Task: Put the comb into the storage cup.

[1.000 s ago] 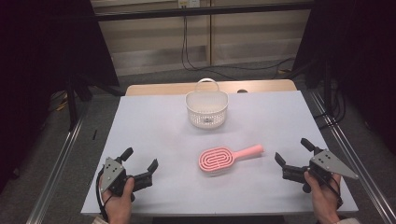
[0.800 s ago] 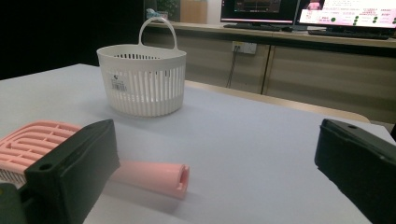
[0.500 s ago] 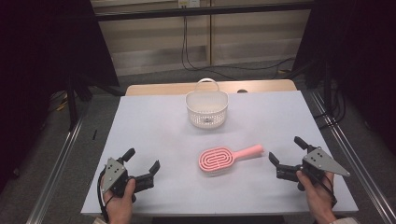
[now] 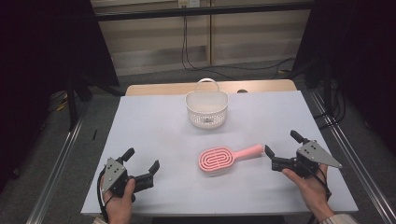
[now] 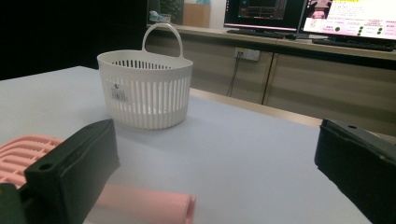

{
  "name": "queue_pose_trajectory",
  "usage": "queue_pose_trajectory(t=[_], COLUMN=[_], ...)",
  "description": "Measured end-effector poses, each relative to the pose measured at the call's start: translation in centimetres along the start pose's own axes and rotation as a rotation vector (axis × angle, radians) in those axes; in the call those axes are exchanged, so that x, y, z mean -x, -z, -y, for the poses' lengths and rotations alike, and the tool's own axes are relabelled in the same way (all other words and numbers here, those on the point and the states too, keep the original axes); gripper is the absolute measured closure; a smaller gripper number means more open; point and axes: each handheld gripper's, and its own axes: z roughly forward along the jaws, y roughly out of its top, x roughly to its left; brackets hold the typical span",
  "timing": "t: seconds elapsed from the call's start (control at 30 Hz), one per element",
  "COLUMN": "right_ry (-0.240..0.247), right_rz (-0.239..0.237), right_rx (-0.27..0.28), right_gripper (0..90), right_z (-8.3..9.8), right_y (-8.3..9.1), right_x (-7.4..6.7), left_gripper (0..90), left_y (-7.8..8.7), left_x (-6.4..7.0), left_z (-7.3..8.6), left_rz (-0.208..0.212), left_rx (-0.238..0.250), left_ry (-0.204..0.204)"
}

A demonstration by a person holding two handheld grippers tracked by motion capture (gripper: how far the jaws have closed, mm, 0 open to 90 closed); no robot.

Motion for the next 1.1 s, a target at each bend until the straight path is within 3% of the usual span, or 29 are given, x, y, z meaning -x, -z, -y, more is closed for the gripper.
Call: queue_pose_trajectory(t=[0.33, 0.8, 1.07, 1.1], right_ry=[0.001, -0.011, -0.005, -0.002], right_rz=[-0.016, -0.027, -0.04, -0.043], right_rx=[0.019, 0.015, 0.029, 0.03], right_gripper=[0.0, 0.0, 0.3, 1.2], right_z=[-0.7, -1.6, -2.3, -2.5], right_y=[-1.3, -3.6, -4.9, -5.5], right_x=[-0.2, -0.1, -0.5, -0.7], left_gripper=[1.8, 1.9, 1.8, 1.8], left_y=[0.0, -0.1, -0.1, 0.0], left_x=[0.0, -0.2, -0.1, -0.1], left_z=[-0.1, 0.1, 0.1, 0.0], left_rz=[-0.006, -0.007, -0.004, -0.005], left_rx=[0.004, 0.005, 0.009, 0.008], left_ry=[-0.008, 0.022, 0.024, 0.009])
